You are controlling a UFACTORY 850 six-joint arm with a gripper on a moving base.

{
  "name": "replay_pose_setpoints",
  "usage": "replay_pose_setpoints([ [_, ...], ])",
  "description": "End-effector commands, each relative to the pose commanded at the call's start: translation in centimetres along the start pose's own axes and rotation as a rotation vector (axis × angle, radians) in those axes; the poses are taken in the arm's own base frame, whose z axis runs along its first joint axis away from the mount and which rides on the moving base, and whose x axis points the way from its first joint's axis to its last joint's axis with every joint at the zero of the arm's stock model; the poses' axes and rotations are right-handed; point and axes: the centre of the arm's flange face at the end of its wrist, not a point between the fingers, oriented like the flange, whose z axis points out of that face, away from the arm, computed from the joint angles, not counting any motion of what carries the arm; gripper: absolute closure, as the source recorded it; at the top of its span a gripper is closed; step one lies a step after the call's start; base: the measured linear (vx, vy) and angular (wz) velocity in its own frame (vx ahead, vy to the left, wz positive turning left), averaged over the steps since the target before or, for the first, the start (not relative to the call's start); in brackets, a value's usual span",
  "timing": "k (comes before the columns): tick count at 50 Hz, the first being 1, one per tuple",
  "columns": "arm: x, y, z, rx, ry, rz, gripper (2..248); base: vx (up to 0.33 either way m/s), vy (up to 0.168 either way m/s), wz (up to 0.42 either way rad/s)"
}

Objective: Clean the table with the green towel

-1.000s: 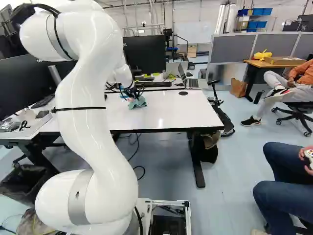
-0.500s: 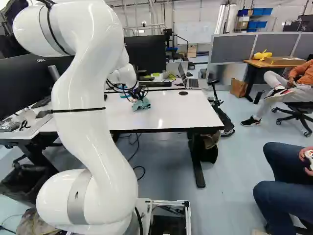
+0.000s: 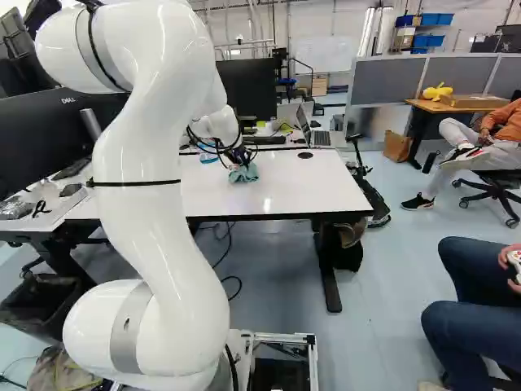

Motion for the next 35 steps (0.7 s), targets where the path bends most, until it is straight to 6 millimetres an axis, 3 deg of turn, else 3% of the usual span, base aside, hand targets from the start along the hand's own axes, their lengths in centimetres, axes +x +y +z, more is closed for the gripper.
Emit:
replay_pose_setpoints([
  [19, 2.1, 2.1, 1.8, -0.019, 0.022, 0.027, 213, 0.000, 0.000, 0.000],
  [35, 4.3, 2.3, 3.7, -0.020, 0.048, 0.028, 213, 0.000, 0.000, 0.000],
])
